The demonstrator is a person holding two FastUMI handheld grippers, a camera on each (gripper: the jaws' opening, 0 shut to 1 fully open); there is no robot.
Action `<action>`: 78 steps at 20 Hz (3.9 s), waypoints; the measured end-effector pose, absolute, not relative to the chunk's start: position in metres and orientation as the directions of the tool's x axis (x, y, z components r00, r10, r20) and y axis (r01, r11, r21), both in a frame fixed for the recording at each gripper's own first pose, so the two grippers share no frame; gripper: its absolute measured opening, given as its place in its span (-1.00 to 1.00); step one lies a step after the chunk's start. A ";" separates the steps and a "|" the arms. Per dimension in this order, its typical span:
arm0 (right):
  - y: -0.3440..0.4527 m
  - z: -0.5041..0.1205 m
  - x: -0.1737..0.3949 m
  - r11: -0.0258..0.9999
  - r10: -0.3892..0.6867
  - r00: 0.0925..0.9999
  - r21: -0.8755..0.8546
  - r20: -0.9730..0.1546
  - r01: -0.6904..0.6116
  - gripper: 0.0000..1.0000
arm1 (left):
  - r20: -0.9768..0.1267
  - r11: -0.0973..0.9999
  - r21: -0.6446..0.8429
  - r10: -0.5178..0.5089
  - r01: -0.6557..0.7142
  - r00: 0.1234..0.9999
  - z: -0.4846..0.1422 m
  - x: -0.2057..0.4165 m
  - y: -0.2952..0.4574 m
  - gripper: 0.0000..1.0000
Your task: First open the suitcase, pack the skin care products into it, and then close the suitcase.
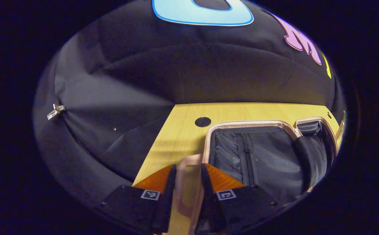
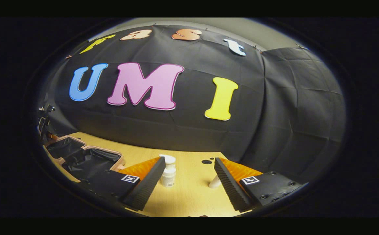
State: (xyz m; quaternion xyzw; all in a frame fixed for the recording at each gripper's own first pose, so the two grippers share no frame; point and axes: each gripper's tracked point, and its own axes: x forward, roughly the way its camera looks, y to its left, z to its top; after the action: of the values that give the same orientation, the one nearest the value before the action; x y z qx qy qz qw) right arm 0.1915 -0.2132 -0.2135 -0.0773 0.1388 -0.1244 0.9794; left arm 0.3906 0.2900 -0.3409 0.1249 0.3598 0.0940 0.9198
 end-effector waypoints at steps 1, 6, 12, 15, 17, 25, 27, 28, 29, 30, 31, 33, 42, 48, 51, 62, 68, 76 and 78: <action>-0.213 -0.210 0.191 0.957 -0.265 0.933 -0.183 -0.242 0.224 0.90 | -0.620 0.946 0.317 0.265 -0.074 0.738 -0.330 0.386 0.288 0.31; -0.224 -0.193 0.192 0.954 -0.263 0.940 -0.204 -0.217 0.219 0.92 | -0.413 0.934 0.357 0.166 -0.009 0.895 -0.211 0.375 0.216 0.93; -0.246 -0.186 0.191 0.953 -0.281 0.936 -0.178 -0.210 0.246 0.93 | -0.314 0.964 0.242 -0.032 0.113 0.949 -0.182 0.327 0.044 0.94; -0.262 -0.193 0.192 0.951 -0.289 0.934 -0.175 -0.209 0.255 0.92 | -0.350 0.971 0.123 -0.152 0.207 0.924 -0.230 0.296 -0.042 0.94; -0.274 -0.203 0.192 0.947 -0.299 0.931 -0.186 -0.209 0.263 0.93 | -0.364 0.969 0.073 -0.194 0.235 0.911 -0.261 0.283 -0.095 0.95; -0.319 -0.261 0.191 0.939 -0.336 0.904 -0.167 -0.264 0.300 0.93 | -0.392 0.904 -0.077 -0.415 0.420 0.821 -0.339 0.292 -0.277 0.99; -0.327 -0.279 0.191 0.938 -0.339 0.899 -0.168 -0.277 0.301 0.93 | -0.383 0.882 -0.064 -0.454 0.468 0.805 -0.348 0.302 -0.308 0.97; -0.330 -0.286 0.192 0.938 -0.339 0.897 -0.168 -0.284 0.302 0.94 | -0.387 0.870 -0.052 -0.471 0.491 0.793 -0.355 0.307 -0.324 0.97; -0.334 -0.294 0.192 0.938 -0.341 0.894 -0.165 -0.291 0.304 0.94 | -0.391 0.858 -0.043 -0.486 0.511 0.782 -0.363 0.312 -0.338 0.97; -0.337 -0.301 0.193 0.937 -0.345 0.889 -0.161 -0.302 0.309 0.94 | -0.395 0.849 -0.040 -0.498 0.527 0.772 -0.370 0.316 -0.351 0.97; -0.340 -0.309 0.195 0.938 -0.344 0.884 -0.143 -0.316 0.314 0.94 | -0.400 0.839 -0.041 -0.512 0.543 0.760 -0.379 0.319 -0.363 0.97; -0.341 -0.324 0.201 0.942 -0.336 0.877 -0.108 -0.344 0.318 0.94 | -0.423 0.834 -0.032 -0.510 0.551 0.749 -0.401 0.329 -0.380 0.97; -0.354 -0.365 0.217 0.934 -0.353 0.842 -0.098 -0.407 0.344 0.94 | -0.474 0.845 -0.040 -0.485 0.533 0.735 -0.454 0.374 -0.421 0.60; -0.353 -0.372 0.231 0.930 -0.363 0.843 -0.105 -0.397 0.352 0.94 | -0.500 0.851 -0.065 -0.480 0.521 0.721 -0.455 0.374 -0.418 0.25; -0.362 -0.382 0.248 0.920 -0.387 0.837 -0.107 -0.386 0.377 0.94 | -0.510 0.871 -0.073 -0.451 0.486 0.732 -0.446 0.364 -0.396 0.22; -0.380 -0.431 0.257 0.892 -0.450 0.755 -0.192 -0.478 0.410 -0.01 | -0.414 0.867 -0.248 -0.498 0.431 0.762 -0.338 0.295 -0.336 0.20; -0.358 -0.399 0.229 0.909 -0.417 0.783 -0.212 -0.462 0.359 -0.29 | -0.403 0.900 -0.253 -0.432 0.356 0.807 -0.312 0.278 -0.274 0.21; -0.240 -0.287 0.169 0.960 -0.265 0.891 -0.191 -0.369 0.206 -0.40 | -0.400 0.941 -0.239 -0.321 0.241 0.858 -0.285 0.252 -0.158 0.21; -0.198 -0.269 0.161 0.974 -0.207 0.909 -0.159 -0.362 0.159 -0.31 | -0.398 0.946 -0.248 -0.296 0.209 0.868 -0.277 0.247 -0.125 0.20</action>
State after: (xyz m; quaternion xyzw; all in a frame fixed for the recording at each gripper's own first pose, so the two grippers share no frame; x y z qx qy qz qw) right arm 0.1605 -0.1977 -0.2690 -0.0632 0.1920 -0.0939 0.9749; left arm 0.2467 -0.1253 -0.2773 -0.0987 0.2203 -0.1313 0.9615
